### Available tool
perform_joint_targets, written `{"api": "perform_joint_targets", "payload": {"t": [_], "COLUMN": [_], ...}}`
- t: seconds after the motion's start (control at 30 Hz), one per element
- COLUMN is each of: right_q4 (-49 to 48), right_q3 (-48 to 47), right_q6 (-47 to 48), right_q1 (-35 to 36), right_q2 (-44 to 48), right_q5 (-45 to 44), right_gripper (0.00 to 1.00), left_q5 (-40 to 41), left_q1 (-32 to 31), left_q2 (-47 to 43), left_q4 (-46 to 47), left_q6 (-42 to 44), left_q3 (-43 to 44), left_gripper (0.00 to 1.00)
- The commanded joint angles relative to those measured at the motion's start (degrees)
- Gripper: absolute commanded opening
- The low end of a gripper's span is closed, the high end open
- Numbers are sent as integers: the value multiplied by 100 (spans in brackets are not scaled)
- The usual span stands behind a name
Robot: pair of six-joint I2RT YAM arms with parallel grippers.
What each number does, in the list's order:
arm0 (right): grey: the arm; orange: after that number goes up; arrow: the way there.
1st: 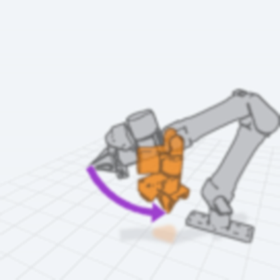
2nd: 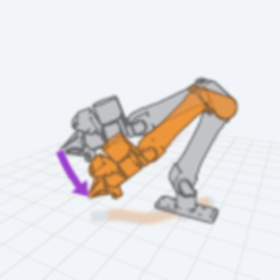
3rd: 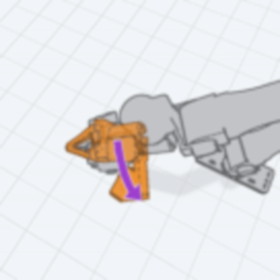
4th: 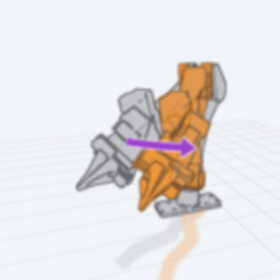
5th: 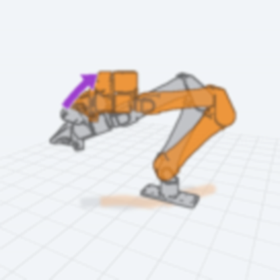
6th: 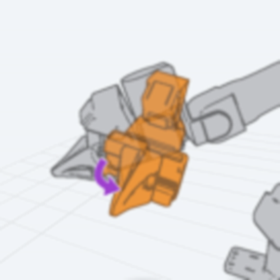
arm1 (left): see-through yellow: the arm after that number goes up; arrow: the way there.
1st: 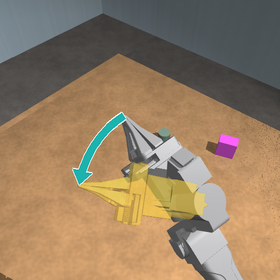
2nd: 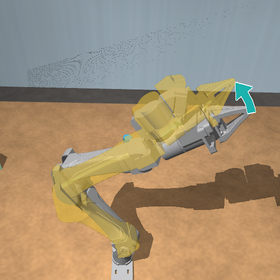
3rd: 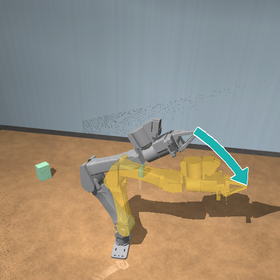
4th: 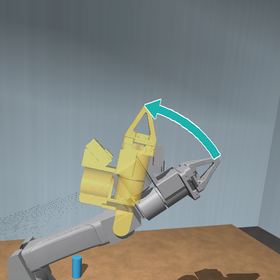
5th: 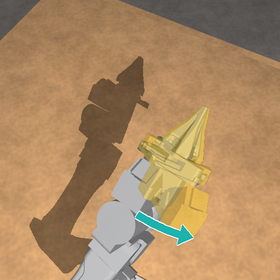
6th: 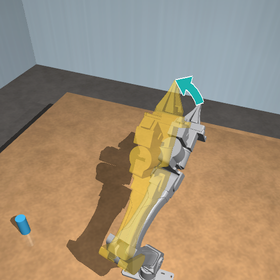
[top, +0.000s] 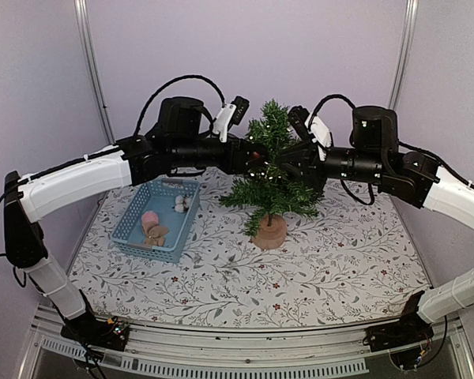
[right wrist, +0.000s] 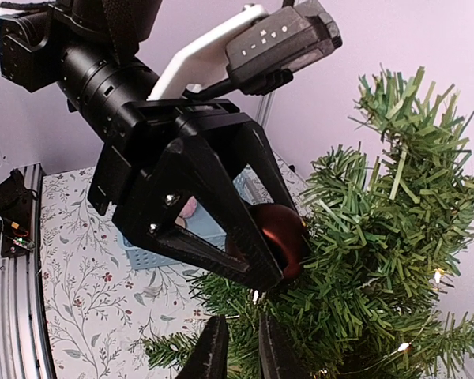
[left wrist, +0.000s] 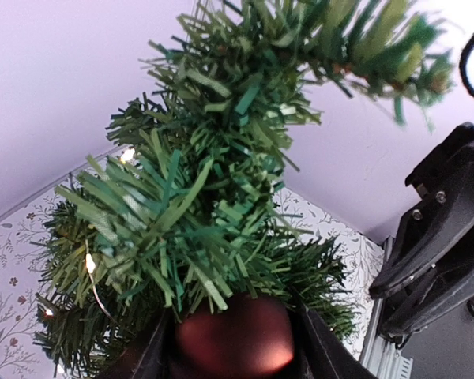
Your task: Decorate the small christmas tree
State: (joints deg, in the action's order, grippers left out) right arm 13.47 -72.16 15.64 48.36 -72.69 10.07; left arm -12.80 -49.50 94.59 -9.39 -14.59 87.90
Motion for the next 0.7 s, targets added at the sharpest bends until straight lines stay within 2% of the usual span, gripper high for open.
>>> {"api": "perform_joint_targets", "payload": {"t": [0.0,0.4,0.67], "right_q4": [81,242,288], "right_q3": [-176,-104,-63], "right_q6": [86,261,443], "right_q1": [32,27,27], "right_q2": [-126,-246,-277], "right_q5": [148,-7,-616], "right_gripper": [19,22,21], "left_q5": [5,-3,12], "left_q1": [-60,-60,-60], "left_q2": [77,155,174], "left_q4": [-60,-66,-61], "left_q6": [79,105,89], "left_q3": [175,261,248], "left_gripper": [2,2,1]}}
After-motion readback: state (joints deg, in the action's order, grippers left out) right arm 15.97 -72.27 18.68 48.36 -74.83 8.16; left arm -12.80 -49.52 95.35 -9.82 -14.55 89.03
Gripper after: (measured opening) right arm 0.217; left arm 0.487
